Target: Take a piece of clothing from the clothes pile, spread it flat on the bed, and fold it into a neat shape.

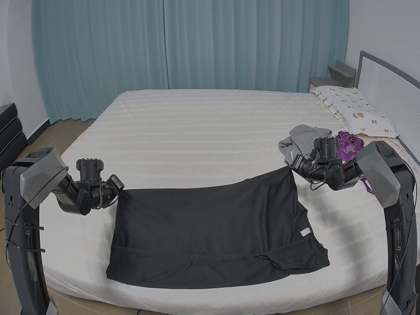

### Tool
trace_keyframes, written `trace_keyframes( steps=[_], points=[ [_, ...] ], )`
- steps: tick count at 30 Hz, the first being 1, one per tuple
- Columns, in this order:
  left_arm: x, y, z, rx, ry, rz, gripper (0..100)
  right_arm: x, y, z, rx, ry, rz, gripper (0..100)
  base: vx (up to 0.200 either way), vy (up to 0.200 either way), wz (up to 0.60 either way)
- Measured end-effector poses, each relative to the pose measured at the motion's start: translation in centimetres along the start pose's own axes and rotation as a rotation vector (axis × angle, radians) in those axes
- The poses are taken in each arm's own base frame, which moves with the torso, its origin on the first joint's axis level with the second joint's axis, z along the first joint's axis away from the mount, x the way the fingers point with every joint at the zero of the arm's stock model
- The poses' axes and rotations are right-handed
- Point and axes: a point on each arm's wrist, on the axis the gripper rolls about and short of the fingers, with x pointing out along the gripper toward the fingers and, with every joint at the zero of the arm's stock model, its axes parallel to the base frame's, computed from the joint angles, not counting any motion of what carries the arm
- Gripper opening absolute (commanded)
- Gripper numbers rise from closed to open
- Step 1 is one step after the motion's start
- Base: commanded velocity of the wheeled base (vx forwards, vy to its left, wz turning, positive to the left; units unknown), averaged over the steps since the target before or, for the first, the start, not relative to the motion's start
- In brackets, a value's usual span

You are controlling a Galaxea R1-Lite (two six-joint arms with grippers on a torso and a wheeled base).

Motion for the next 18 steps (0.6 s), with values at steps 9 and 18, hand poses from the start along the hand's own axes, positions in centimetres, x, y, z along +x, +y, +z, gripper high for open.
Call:
trace_keyframes(
  steps=[9, 18],
  points=[
    [-0.9, -0.1, 0.7, -0.002, -0.016, -0.002, 0, -1.1, -0.4, -0.4, -0.030, 0.039, 0.004, 0, 0.000, 0.000, 0.00],
    [-1.4, -0.2, 0.7, 0.007, -0.013, -0.001, 0, -2.5, -0.8, -0.6, -0.023, 0.077, 0.005, 0, 0.000, 0.000, 0.00]
  ],
)
